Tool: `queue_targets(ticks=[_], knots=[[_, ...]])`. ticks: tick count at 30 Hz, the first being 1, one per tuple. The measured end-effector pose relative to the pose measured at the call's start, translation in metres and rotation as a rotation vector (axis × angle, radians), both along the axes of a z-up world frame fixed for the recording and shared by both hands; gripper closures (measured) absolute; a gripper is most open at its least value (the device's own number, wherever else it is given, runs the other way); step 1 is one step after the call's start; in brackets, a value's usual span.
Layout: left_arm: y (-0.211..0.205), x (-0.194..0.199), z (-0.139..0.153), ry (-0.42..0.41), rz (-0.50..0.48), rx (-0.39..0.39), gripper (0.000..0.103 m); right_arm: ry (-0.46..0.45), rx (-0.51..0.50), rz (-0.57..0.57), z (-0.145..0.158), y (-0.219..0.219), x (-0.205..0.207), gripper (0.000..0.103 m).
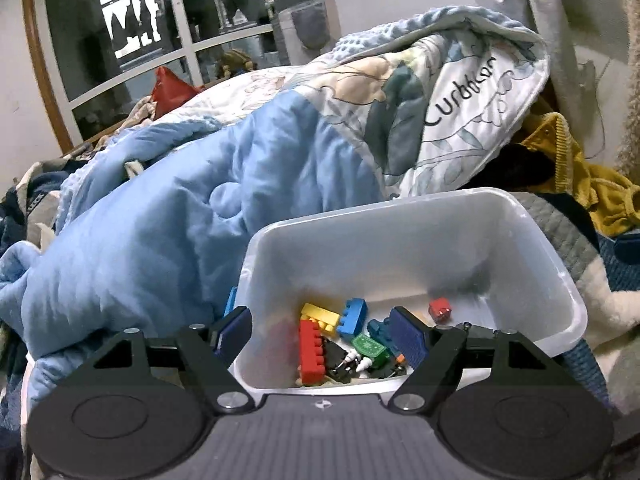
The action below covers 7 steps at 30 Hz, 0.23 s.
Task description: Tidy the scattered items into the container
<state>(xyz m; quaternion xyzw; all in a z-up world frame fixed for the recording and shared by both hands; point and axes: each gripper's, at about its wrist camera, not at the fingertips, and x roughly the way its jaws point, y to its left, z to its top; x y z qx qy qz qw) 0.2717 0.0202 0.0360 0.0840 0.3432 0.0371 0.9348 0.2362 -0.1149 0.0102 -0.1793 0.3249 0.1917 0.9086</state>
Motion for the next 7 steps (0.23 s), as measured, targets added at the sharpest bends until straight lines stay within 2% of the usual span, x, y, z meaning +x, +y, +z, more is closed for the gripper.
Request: queue_targets(ticks=[3,5,7], knots=[[-0.006,0.002,-0.003,0.005,0.034,0.077,0.021,-0.008,0.001,-0.001,0.001,0.0,-0.002,0.0],[-0.013,0.0,-0.005,-0.003,0.018,0.126,0.02,0.003,0.002,-0.004,-0.001,-0.001,-0.001,0.0],[-0.014,-0.003,-0.003,-0.012,-0.004,0.1,0.019,0.014,0.009,-0.01,-0.003,-0.003,0.0,0.0]])
